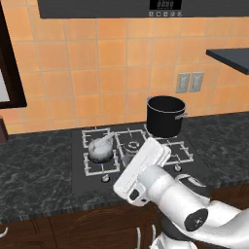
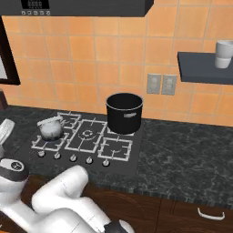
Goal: Pick the kettle from the counter and place it on a stove burner. Then turn the burner on.
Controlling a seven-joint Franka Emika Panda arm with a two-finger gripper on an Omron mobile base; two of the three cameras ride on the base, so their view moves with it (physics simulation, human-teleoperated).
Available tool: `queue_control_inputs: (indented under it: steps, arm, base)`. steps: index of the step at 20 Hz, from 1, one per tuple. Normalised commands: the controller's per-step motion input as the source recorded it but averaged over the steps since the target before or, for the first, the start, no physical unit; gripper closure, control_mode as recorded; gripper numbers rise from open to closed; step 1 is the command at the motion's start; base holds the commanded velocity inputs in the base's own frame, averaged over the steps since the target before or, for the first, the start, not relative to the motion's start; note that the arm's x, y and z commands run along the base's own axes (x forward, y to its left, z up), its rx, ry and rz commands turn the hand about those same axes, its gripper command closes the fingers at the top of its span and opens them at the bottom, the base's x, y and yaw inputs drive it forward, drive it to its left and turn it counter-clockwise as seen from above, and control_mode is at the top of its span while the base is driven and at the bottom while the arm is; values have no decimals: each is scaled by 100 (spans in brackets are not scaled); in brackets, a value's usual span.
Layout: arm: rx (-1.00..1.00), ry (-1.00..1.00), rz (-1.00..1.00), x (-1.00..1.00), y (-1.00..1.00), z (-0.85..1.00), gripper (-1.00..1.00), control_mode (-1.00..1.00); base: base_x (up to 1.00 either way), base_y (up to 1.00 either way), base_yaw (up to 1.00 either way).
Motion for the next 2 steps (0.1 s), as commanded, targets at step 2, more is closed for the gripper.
queue_control_inputs:
  steps: [2]
  arm:
    - [33,-27,0,-95,-100,80,100,-100]
  base:
    - [0,0,0]
